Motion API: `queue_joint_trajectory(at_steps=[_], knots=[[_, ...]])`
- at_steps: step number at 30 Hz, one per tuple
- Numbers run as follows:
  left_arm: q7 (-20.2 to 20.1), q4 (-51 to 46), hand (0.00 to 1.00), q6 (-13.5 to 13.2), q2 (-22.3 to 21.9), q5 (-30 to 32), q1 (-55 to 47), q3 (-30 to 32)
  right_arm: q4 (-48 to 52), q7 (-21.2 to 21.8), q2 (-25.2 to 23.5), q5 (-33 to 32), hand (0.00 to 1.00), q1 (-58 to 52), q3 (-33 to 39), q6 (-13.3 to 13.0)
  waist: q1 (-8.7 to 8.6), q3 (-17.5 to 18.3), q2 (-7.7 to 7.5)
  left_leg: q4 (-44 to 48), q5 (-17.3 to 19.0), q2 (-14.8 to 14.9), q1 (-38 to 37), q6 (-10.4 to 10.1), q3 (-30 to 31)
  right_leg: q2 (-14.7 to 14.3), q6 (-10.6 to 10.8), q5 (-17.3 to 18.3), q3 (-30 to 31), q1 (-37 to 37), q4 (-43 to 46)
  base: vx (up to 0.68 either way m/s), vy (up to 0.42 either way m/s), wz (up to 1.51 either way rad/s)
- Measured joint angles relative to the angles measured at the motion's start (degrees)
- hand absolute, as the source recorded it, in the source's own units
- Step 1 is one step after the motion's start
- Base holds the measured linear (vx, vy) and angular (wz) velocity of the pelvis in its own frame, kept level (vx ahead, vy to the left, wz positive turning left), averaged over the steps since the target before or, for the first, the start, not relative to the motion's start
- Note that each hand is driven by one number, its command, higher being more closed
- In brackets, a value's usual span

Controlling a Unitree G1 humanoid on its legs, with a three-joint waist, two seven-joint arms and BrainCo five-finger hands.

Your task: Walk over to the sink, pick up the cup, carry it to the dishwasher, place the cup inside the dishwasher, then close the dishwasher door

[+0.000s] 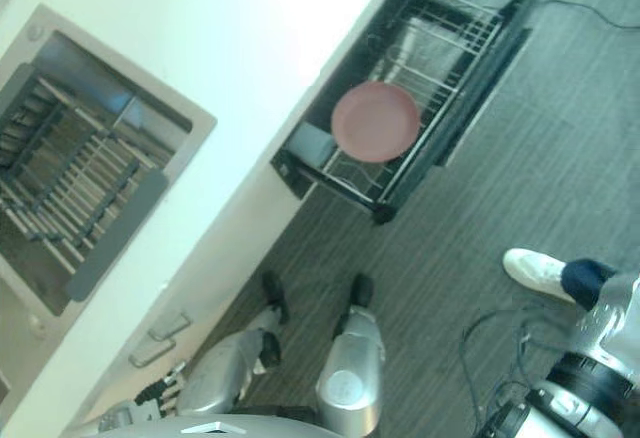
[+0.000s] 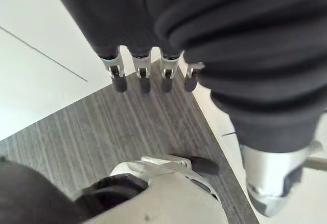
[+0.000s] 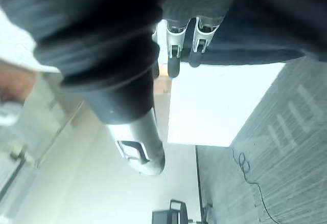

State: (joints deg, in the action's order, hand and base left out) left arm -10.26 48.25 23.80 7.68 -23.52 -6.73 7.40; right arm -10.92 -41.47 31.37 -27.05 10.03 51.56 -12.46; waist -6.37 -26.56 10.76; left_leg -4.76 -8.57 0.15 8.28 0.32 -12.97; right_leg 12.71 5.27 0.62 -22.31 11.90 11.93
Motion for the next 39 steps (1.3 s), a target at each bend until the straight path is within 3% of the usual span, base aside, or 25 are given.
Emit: queue_joint_trajectory(at_steps=[2,4,8,12,13,16,19,25,31,35,39], knots=[[0.0,-0.3,0.0,0.3,-0.6,0.0,-0.1,1.6,-3.7,6.1,-5.3,-11.2,1.0,-1.7,0.3,-3.8,0.29,0.2,-0.74,0.0,0.6,0.7,-0.4,-0.7,-1.1,-0.5,-0.4,0.2,-0.1,-0.2,0.1,0.0,-0.068,-0.13],[0.1,-0.4,0.0,0.4,-1.4,0.0,-0.2,1.6,-5.1,10.7,-8.9,-18.3,1.0,-2.1,-0.2,-4.6,0.54,0.2,-0.71,0.0,1.0,1.3,-0.5,-0.6,-3.3,-0.4,-0.6,0.4,-0.5,-0.2,0.3,-0.01,-0.042,-0.01],[0.4,-0.6,0.0,0.4,-3.4,0.0,-0.1,1.5,-6.0,17.0,-13.3,-22.7,1.0,-3.2,-4.8,-4.9,1.89,0.6,-0.09,0.0,0.8,2.1,-0.5,-0.8,-7.7,1.0,-0.3,1.5,-2.2,-0.1,2.4,0.02,-0.018,0.27],[1.3,-1.0,0.0,0.5,-4.1,0.0,0.0,1.4,-9.2,19.7,-14.1,-22.8,1.0,-0.6,-10.8,-4.6,5.07,0.8,-0.06,0.1,0.1,1.3,-0.2,-0.7,-7.1,3.4,0.1,4.0,-4.3,0.1,5.9,0.05,-0.007,0.41],[1.3,-1.0,0.0,0.8,-4.1,0.0,0.1,1.4,-11.6,19.6,-14.2,-22.8,1.0,1.0,-12.6,-4.5,5.98,0.9,-0.05,0.3,0.0,1.1,0.1,-0.7,-6.5,3.7,0.2,4.4,-4.9,0.0,6.3,0.09,-0.034,0.31],[1.2,-1.0,0.0,1.3,-4.1,0.1,0.1,1.1,-16.9,19.3,-14.6,-22.7,1.0,4.3,-15.4,-3.3,6.44,1.3,0.24,0.3,-1.0,0.5,0.9,0.0,-4.5,4.7,0.5,5.3,-6.6,0.0,7.7,0.1,-0.05,0.38],[1.2,-0.9,0.0,1.3,-4.0,0.0,0.1,0.5,-22.3,18.1,-14.7,-22.0,1.0,8.3,-18.2,-1.6,7.1,1.4,0.39,0.4,-1.6,-0.4,1.0,-0.8,-3.3,5.8,0.9,6.0,-7.4,-0.2,8.7,0.07,-0.042,0.2],[1.0,0.0,0.0,0.7,-2.8,0.1,0.2,-3.4,-25.4,11.0,-12.2,-10.9,1.0,10.9,-23.2,1.8,6.74,2.2,1.73,0.4,-3.5,-1.2,1.3,-2.9,1.7,6.4,1.2,5.6,-10.2,-2.0,7.8,-0.01,-0.041,0.23],[0.1,0.9,0.0,-0.4,-2.1,0.1,0.4,-7.9,-28.4,7.8,-7.8,-5.3,1.0,16.1,-32.1,3.7,6.41,2.6,4.87,0.3,-2.8,-1.1,1.8,-2.8,5.5,6.3,0.7,5.6,-11.3,-1.9,8.5,-0.1,-0.012,0.08],[-0.1,3.1,0.0,-1.0,-2.3,0.1,0.4,-8.9,-28.2,6.6,-8.2,-1.5,1.0,17.8,-38.1,5.6,6.52,3.2,6.24,0.3,-2.6,-1.3,2.0,-2.6,6.6,6.8,0.4,5.6,-11.7,-1.7,9.7,-0.1,-0.017,0.1],[-1.4,4.3,0.0,-2.0,-2.3,0.1,0.3,-9.8,-28.3,6.3,-8.6,4.6,1.0,18.6,-42.0,9.2,7.35,3.8,7.27,0.3,-2.6,-1.4,3.1,-2.6,7.5,8.2,-0.3,7.4,-13.3,-0.6,13.2,-0.05,-0.07,0.24]])
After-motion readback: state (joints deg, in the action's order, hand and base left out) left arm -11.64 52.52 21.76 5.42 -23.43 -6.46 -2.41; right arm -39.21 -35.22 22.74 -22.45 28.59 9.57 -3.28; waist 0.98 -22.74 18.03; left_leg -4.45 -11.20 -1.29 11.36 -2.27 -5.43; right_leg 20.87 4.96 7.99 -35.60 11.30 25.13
